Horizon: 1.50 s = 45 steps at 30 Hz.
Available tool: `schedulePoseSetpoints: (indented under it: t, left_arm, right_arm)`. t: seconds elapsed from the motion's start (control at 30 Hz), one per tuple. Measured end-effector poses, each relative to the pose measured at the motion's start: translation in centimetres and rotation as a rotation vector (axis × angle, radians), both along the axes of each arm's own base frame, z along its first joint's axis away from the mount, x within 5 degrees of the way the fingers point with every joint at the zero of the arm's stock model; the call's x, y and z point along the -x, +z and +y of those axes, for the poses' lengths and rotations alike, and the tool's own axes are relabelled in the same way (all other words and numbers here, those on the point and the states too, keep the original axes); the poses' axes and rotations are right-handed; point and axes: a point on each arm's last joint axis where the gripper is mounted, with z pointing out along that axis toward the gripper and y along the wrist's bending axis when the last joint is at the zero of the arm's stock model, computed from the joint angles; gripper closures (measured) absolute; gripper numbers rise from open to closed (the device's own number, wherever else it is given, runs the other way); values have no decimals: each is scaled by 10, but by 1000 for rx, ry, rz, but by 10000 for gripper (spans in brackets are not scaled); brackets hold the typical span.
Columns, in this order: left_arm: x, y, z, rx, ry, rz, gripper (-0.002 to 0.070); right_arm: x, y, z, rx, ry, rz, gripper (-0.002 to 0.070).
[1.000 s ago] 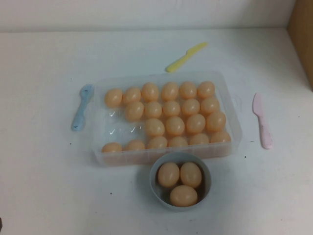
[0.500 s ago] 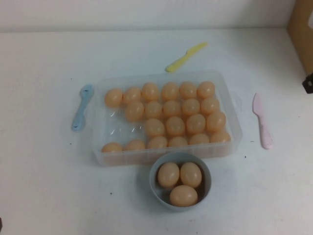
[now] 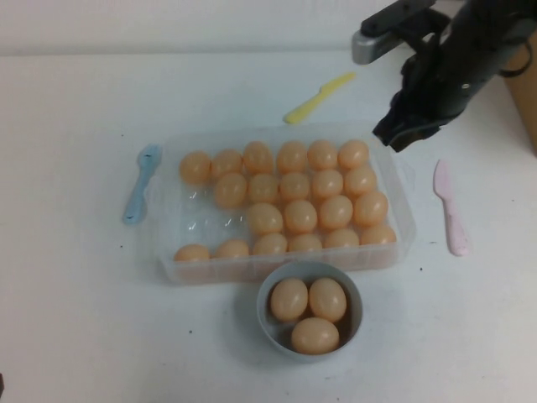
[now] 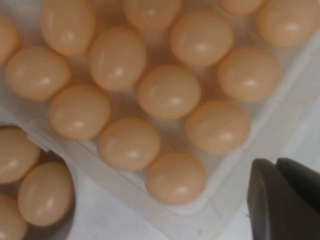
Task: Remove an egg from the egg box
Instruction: Pick up the egg from the plastic box
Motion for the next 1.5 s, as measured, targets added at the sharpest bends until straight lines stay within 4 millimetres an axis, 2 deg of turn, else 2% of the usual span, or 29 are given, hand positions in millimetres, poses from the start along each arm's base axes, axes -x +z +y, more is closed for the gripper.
schedulePoseSetpoints:
  t: [0.07, 0.17, 0.27, 0.37, 0.47, 0.7, 1.1, 1.37, 1.5]
  left_arm:
    - [0, 0, 0, 0, 0, 0, 680]
    - [0, 0, 0, 0, 0, 0, 680]
    - [0, 0, 0, 0, 0, 0, 680]
    - [0, 0, 0, 0, 0, 0, 680]
    - [0, 0, 0, 0, 0, 0, 680]
    - [0, 0, 0, 0, 0, 0, 680]
    - [0, 0, 0, 0, 0, 0, 680]
    - [0, 0, 0, 0, 0, 0, 680]
    - [0, 0, 0, 0, 0, 0, 680]
  right_arm:
    - [-5, -8, 17, 4, 34, 7, 674]
    - [-12, -25, 39, 17, 86, 24, 606]
    - [-20, -47, 56, 33, 118, 54, 461]
    - [-25, -64, 63, 45, 127, 82, 311]
    - [-28, -78, 66, 57, 130, 109, 240]
    - [-32, -92, 68, 68, 130, 133, 217]
    - [-34, -92, 69, 64, 134, 120, 217]
    - [-39, -118, 72, 81, 133, 164, 217]
    - [-41, -121, 74, 78, 134, 161, 214]
